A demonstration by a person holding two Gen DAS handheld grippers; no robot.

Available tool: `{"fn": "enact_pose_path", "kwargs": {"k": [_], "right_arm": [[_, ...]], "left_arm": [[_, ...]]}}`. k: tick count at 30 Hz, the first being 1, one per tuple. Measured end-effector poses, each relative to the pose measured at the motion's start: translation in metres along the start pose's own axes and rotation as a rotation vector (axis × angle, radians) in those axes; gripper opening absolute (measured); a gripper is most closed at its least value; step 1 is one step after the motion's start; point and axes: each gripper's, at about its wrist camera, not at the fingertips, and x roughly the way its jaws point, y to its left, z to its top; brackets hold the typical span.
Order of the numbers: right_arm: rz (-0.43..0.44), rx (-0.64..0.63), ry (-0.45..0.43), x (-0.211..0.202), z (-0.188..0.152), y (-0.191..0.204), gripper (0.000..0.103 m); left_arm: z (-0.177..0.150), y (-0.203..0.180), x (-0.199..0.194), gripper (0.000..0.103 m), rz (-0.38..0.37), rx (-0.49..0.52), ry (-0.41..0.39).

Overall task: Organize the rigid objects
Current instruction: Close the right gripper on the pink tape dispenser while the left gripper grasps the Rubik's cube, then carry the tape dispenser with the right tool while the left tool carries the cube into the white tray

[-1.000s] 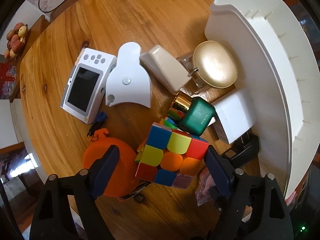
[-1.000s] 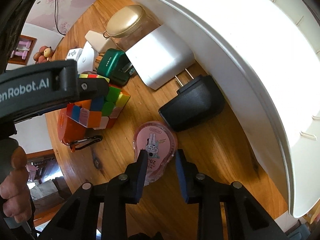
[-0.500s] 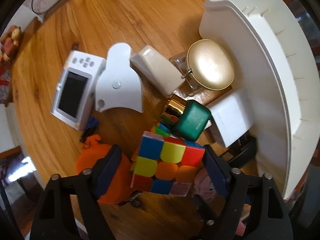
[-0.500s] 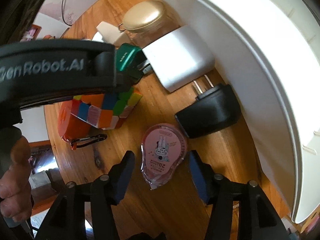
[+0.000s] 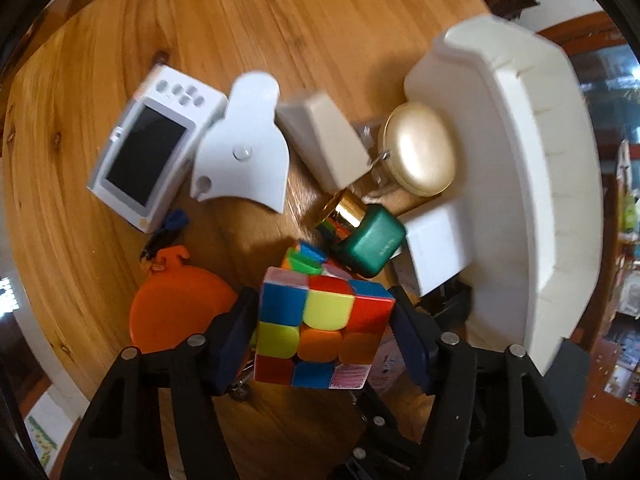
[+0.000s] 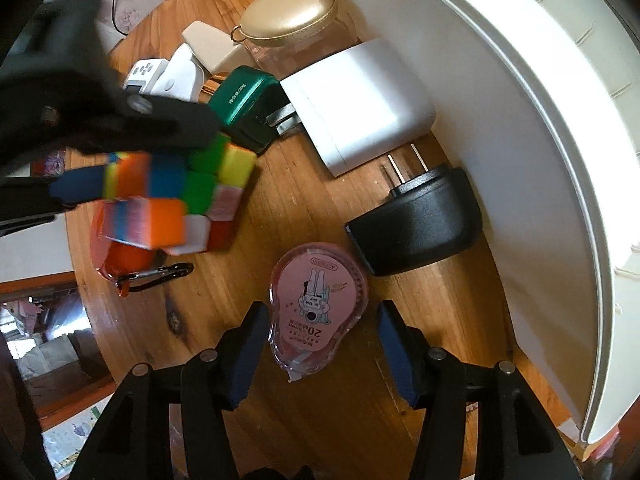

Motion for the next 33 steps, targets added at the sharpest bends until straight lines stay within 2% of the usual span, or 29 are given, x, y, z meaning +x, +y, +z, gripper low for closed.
{"fn": "enact_pose_path", "kwargs": {"k": [3,10,12,18,26,33], "right_arm": [[-0.033,-0.009,-0.001,0.002,-0.001,0.008,0.057],[-0.093,-0.038,-0.018,0.007,0.002,0.027,0.056],[-0.102,-0.052,-0.025,0.007,0.001,0.032,0.051],[-0.103,-0.079,-0.046,0.013,0.001,0.052,0.050],[-0.121,-0.076,-0.098,0.005,-0.031,0.056,0.050],[-0.091,-0.099,-0.212,-0.026,-0.073,0.071,0.050]], "left_arm": [[-0.001,0.008,-0.015,0.067,-0.036,-0.023,-0.045],[-0.022,0.025,-0.058,0.065,-0.038,-0.075,-0.160],[-0.029,0.033,-0.070,0.065,-0.041,-0.092,-0.190],[-0.054,0.035,-0.100,0.064,-0.043,-0.128,-0.236],[-0.093,0.037,-0.125,0.064,-0.043,-0.121,-0.287],[-0.134,0.028,-0.140,0.064,-0.035,-0.094,-0.329]]}}
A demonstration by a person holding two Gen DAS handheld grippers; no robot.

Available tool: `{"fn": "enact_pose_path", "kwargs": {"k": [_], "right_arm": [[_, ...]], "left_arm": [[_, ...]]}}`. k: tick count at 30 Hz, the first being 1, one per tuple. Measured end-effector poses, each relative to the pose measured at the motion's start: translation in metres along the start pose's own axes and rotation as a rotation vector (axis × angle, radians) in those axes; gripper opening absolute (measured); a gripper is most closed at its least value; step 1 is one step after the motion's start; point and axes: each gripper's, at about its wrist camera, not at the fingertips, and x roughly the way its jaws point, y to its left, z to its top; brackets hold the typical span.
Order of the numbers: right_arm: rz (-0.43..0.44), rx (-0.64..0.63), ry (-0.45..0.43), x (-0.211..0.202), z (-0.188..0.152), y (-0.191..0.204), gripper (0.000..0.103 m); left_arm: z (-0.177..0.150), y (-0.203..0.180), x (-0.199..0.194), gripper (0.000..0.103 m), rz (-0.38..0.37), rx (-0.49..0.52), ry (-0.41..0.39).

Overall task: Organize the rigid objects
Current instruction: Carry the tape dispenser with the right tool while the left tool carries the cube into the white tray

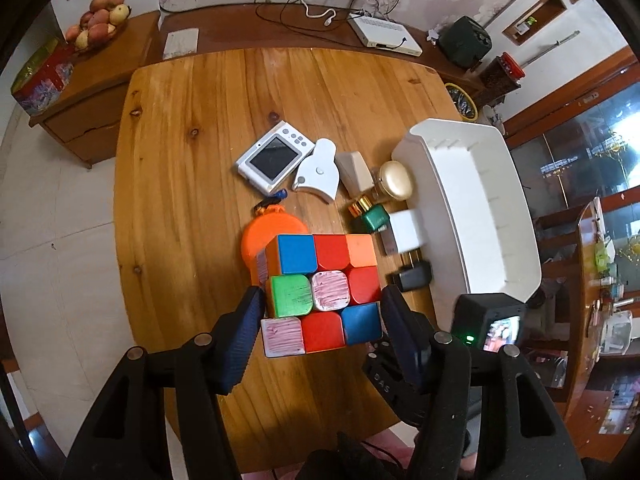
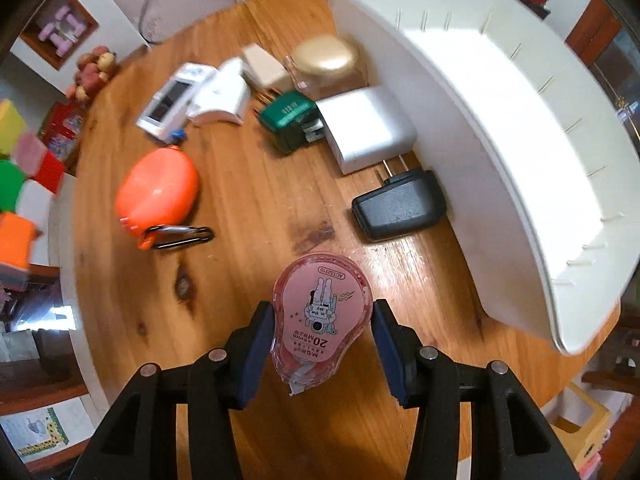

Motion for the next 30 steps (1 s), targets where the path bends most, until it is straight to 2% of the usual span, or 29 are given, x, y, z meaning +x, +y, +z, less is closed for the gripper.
{"fn": "enact_pose_path", "kwargs": {"k": [3,8,18,24,30], "right_arm": [[0.025,-0.013,-0.069,-0.023,-0.017,0.002,0.050],[0.042,-0.043,-0.208,-0.065,-0.036,-0.007,0.050],[0.041,-0.088,-0.456,-0.132,-0.034,-0.047,0.050],[0.044,-0.116,-0.534,-0.152,-0.030,-0.075,0.050],[0.044,-0.142,-0.545,-0.158,-0.014,-0.117,0.050]], "left_arm": [[-0.013,-0.003,-0.010,0.064,0.017,0.017,-0.024],[-0.038,-0.005,-0.027,0.064,-0.009,0.025,-0.056],[-0.068,-0.020,-0.053,0.064,-0.038,0.043,-0.120],[-0.071,-0.040,-0.056,0.064,-0.048,0.057,-0.175],[-0.074,-0.072,-0.056,0.064,-0.063,0.063,-0.244]]}}
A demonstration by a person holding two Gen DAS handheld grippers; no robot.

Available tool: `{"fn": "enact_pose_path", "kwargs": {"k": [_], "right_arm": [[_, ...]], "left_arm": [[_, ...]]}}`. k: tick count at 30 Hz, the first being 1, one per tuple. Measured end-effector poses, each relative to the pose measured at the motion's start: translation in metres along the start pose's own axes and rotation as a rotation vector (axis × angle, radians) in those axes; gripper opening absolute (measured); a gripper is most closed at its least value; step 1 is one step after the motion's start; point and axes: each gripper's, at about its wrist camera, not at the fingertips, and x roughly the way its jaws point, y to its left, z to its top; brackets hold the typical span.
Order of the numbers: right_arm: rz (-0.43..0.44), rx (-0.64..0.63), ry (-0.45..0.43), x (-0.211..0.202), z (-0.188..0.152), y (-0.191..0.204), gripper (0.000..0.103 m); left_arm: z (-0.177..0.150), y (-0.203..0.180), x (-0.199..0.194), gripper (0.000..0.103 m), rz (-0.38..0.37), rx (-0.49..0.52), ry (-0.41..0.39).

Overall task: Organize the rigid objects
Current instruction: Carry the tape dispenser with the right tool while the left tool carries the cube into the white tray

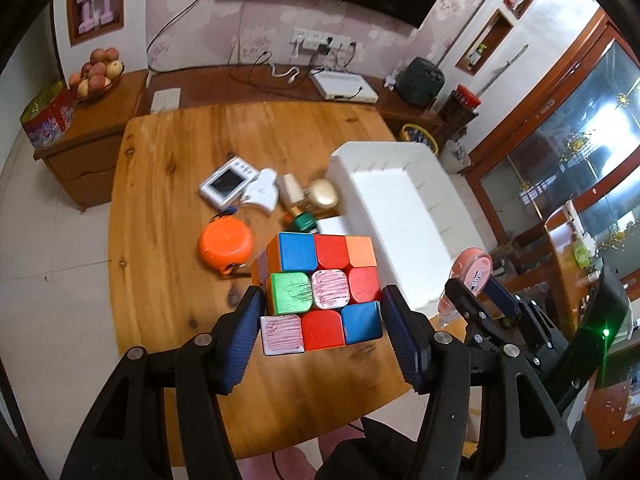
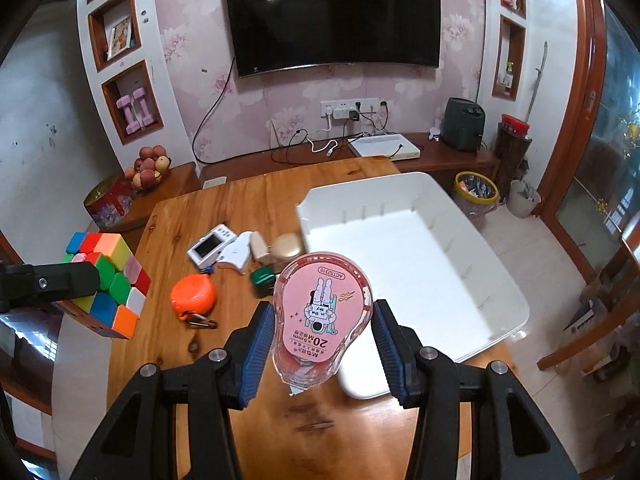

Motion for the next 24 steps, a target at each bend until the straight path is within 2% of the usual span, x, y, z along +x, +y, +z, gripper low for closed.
{"fn": "enact_pose_path", "kwargs": {"k": [11,24], "right_arm": [[0.047,-0.049,0.023,0.012,0.028,-0.087,0.050],[0.139,-0.149,0.033,0.040,0.052,-0.152,0.050]], "left_arm": [[0.003,-0.093,0.026,0.064,-0.027,0.068,-0.065],[0.022,-0.167,0.080,0.063,-0.027,0.078,-0.086]]}}
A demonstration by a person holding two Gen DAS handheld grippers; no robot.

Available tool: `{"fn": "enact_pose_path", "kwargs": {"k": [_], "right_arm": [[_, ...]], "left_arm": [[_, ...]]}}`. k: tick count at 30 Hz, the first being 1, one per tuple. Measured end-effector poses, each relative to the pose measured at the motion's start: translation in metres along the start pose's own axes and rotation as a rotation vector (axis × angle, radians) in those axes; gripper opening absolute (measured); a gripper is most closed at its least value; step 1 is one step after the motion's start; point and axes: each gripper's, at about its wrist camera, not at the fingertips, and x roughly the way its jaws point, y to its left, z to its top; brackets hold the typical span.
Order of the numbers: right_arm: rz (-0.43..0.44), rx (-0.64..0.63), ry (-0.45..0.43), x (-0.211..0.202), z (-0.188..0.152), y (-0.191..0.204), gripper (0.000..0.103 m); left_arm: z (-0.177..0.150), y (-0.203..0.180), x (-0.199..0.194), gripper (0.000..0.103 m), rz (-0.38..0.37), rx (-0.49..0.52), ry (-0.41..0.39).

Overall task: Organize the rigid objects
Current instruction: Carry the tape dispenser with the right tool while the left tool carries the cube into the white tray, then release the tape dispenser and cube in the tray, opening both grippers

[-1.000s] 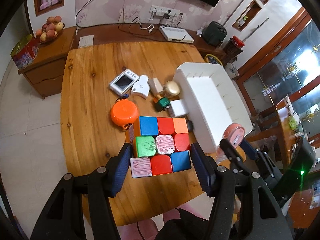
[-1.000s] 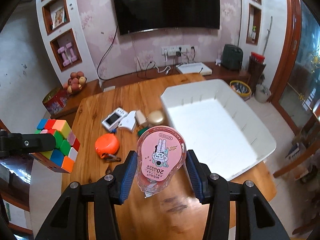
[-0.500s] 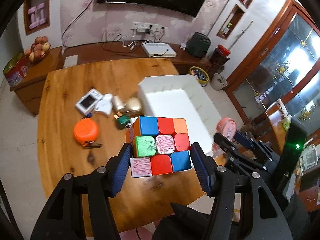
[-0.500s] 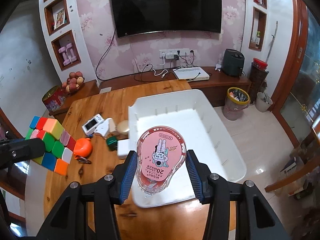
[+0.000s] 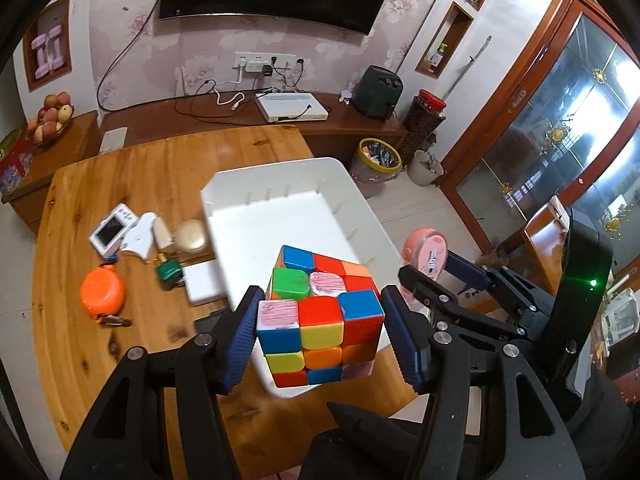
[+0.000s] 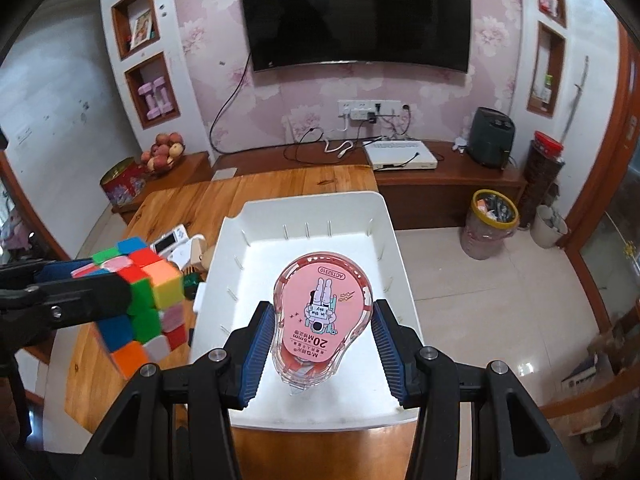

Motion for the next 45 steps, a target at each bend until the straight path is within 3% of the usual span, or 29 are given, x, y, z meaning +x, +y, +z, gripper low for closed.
{"fn": "enact_pose_path", "kwargs": {"k": [8,17,20,23,26,32,38,45], "right_arm": [[0.076,-0.057,0.087,0.019,-0.003,-0.015,0.050],[0.112,-0.065,0.117,0.028,-0.003,-0.022,0.052],[0.123,-0.034,0.134,0.032,-0.004,-0.028,0.063],[0.135,0.002,0.132,0.032,-0.004,-0.035,0.070],[0.120,0.037,0.127,0.033,-0.005,-0.042,0.071],[0.051,0.030,0.115,0.035,-0.007,-0.050,0.076],[0.029,0.118,0.180,0.049,-0.008,-0.071,0.076],[-0.004,0.172,0.285,0.070,-0.018,-0.087,0.076]], "left_arm": [[-0.001,-0.025,0.029,0.064,0.033,-0.027,0.054],[0.001,-0.029,0.040,0.064,0.100,-0.056,0.086],[0.002,-0.029,0.035,0.078,0.120,-0.055,0.061],[0.000,-0.026,0.030,0.080,0.147,-0.067,0.042],[-0.001,-0.023,0.029,0.080,0.198,-0.076,0.044],[-0.003,-0.016,0.017,0.080,0.204,-0.104,0.015],[-0.007,-0.009,0.006,0.083,0.244,-0.129,-0.016],[-0.017,0.024,0.001,0.083,0.278,-0.264,-0.012]]}}
